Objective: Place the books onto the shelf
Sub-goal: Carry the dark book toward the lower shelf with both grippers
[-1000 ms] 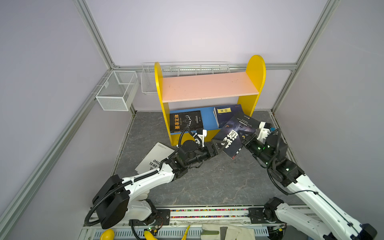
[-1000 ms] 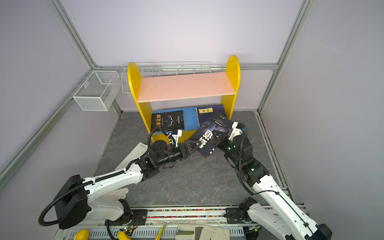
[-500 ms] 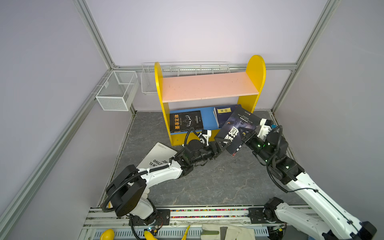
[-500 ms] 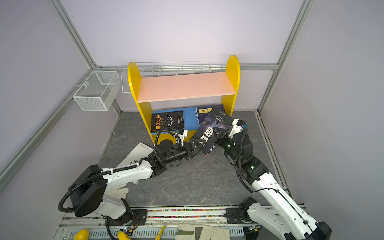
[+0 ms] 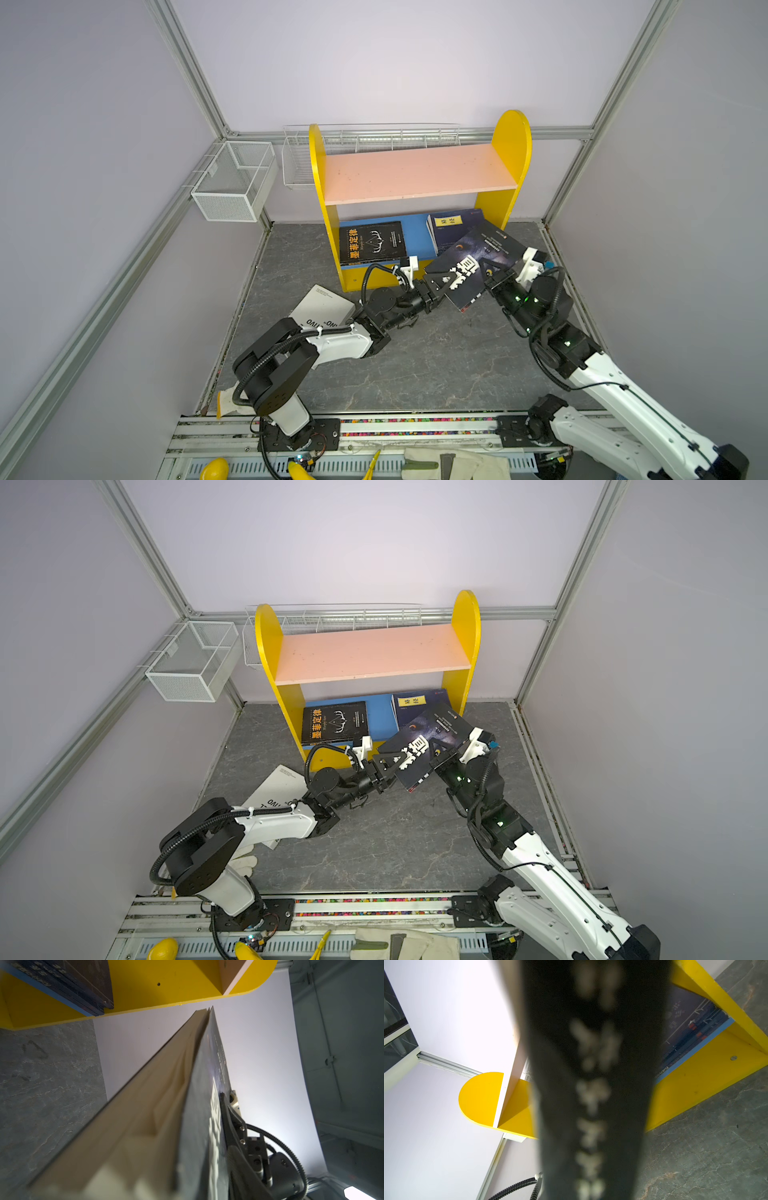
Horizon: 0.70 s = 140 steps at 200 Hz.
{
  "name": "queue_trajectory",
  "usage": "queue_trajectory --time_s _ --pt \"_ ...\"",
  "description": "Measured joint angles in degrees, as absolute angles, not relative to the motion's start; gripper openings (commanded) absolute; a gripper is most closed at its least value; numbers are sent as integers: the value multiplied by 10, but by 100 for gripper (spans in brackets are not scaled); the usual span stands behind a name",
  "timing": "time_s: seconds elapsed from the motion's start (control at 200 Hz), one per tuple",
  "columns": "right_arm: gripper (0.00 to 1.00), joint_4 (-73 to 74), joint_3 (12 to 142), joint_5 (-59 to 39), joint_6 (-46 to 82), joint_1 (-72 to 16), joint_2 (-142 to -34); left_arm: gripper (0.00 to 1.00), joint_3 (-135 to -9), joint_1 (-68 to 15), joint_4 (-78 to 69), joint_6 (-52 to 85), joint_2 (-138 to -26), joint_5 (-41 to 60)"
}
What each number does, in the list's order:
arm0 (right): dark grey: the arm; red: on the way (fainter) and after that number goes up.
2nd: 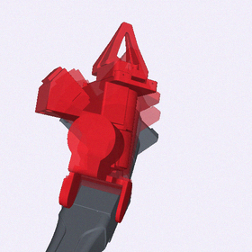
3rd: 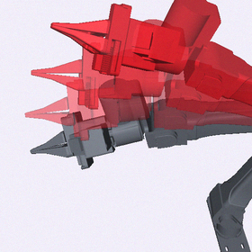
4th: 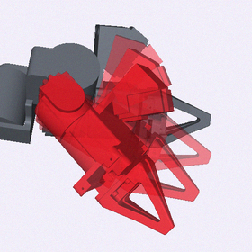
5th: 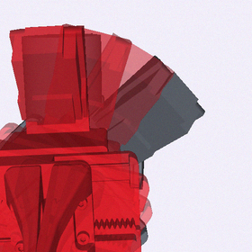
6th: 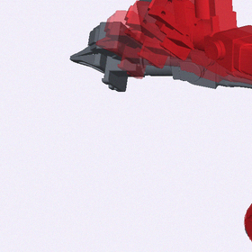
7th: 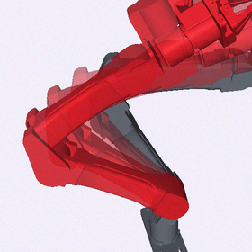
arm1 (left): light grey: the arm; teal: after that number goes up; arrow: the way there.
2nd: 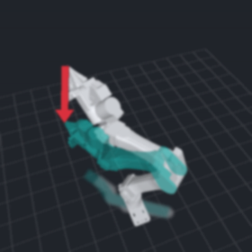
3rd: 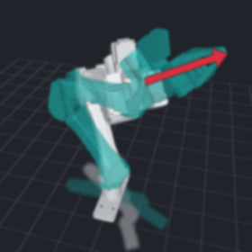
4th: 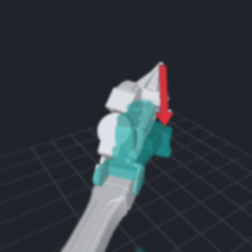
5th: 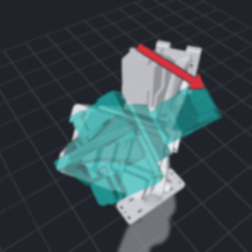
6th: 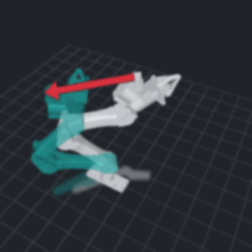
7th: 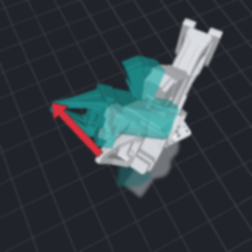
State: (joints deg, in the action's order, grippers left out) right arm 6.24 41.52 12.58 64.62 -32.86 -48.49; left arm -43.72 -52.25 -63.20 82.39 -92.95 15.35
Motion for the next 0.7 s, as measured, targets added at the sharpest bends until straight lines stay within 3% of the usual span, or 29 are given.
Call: queue_trajectory --time_s 0.135,0.195,0.345,0.445,0.575,0.7 --pt "17 76 405 137 660 -339 -490 16 -435 -513 -608 813 -908 151" --pt "24 88 405 137 662 -344 -495 9 -434 -506 -590 806 -893 155" --pt "64 89 406 135 648 -347 -497 2 -430 -469 -513 782 -834 179" --pt "81 52 430 119 605 -343 -498 1 -432 -421 -430 753 -786 218" --pt "94 3 487 50 521 -316 -500 0 -469 -350 -282 694 -737 298" --pt "97 -31 545 -83 461 -253 -519 0 -500 -289 -196 644 -706 395"
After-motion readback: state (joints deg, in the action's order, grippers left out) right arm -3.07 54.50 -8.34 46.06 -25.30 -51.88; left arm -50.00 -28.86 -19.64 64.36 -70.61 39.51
